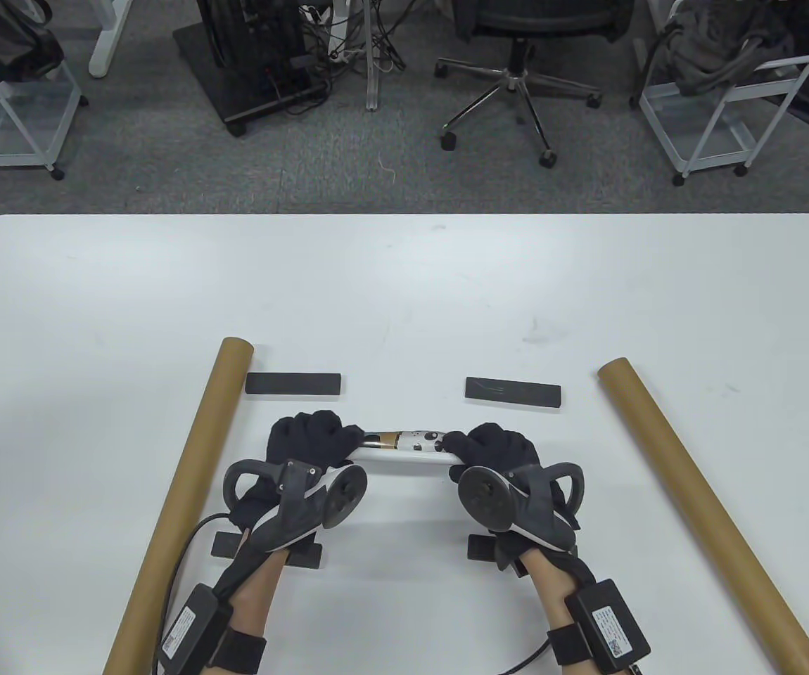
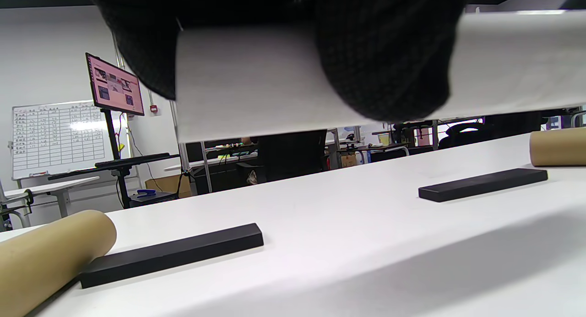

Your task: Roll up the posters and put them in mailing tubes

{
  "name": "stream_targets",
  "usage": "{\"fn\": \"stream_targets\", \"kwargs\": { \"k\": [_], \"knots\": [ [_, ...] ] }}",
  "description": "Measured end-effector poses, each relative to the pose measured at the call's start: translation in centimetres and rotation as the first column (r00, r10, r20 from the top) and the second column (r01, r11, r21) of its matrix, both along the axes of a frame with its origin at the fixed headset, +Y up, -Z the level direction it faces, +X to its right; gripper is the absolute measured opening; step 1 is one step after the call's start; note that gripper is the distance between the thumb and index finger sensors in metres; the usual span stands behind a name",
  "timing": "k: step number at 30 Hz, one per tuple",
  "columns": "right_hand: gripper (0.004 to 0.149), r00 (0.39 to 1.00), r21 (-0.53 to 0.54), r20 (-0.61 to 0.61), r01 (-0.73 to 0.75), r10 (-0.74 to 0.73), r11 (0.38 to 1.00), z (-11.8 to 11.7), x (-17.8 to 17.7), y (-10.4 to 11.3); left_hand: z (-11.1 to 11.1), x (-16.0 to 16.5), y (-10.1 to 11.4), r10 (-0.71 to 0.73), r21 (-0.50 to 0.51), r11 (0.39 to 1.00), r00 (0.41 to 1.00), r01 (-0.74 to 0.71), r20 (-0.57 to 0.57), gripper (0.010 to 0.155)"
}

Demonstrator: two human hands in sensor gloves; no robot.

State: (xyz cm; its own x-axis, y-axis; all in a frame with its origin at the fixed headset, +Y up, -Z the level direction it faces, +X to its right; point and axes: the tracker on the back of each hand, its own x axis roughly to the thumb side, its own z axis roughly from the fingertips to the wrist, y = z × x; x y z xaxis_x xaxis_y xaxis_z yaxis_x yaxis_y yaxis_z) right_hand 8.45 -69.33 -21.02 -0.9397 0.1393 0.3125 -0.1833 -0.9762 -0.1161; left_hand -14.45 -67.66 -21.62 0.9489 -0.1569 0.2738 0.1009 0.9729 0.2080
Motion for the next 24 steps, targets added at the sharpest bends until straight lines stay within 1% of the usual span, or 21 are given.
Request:
{"fn": "stream_targets", "kwargs": {
  "k": [5, 9, 12, 14, 16, 19, 24],
  "knots": [
    [0.053, 1.000, -0.004, 0.002, 0.005, -0.005, 1.000, -0.03, 0.07, -0.04, -0.08, -0.10, -0.09, 0.016, -0.020, 1.000, 1.000, -0.016, -0.006, 0.050],
    [0.053, 1.000, -0.005, 0.014, 0.001, -0.001, 1.000, -0.05, 0.14, -0.10, -0.04, -0.05, 0.00, 0.024, -0.015, 1.000, 1.000, -0.024, -0.003, 0.058],
    [0.054, 1.000, -0.011, 0.010, 0.019, -0.019, 1.000, -0.11, 0.28, -0.14, -0.05, -0.04, 0.02, 0.027, -0.015, 1.000, 1.000, -0.027, -0.002, 0.054],
    [0.054, 0.999, -0.038, -0.028, 0.040, -0.041, 0.998, -0.16, 0.30, -0.22, -0.10, -0.06, -0.02, 0.027, -0.022, 0.999, 1.000, -0.027, -0.003, 0.052],
    [0.060, 0.999, -0.072, -0.030, 0.040, -0.042, 0.997, -0.15, 0.16, -0.37, -0.14, -0.06, -0.12, 0.045, -0.037, 0.998, 0.999, -0.045, -0.004, 0.052],
    [0.052, 1.000, -0.024, -0.013, -0.003, 0.003, 1.000, -0.11, -0.08, -0.18, -0.09, -0.04, -0.03, 0.024, -0.025, 0.999, 1.000, -0.024, 0.001, 0.051],
    [0.050, 1.000, -0.021, -0.001, -0.014, 0.014, 1.000, -0.09, -0.10, -0.25, -0.08, 0.05, -0.08, 0.023, -0.030, 0.999, 1.000, -0.023, 0.005, 0.050]
  ]
}}
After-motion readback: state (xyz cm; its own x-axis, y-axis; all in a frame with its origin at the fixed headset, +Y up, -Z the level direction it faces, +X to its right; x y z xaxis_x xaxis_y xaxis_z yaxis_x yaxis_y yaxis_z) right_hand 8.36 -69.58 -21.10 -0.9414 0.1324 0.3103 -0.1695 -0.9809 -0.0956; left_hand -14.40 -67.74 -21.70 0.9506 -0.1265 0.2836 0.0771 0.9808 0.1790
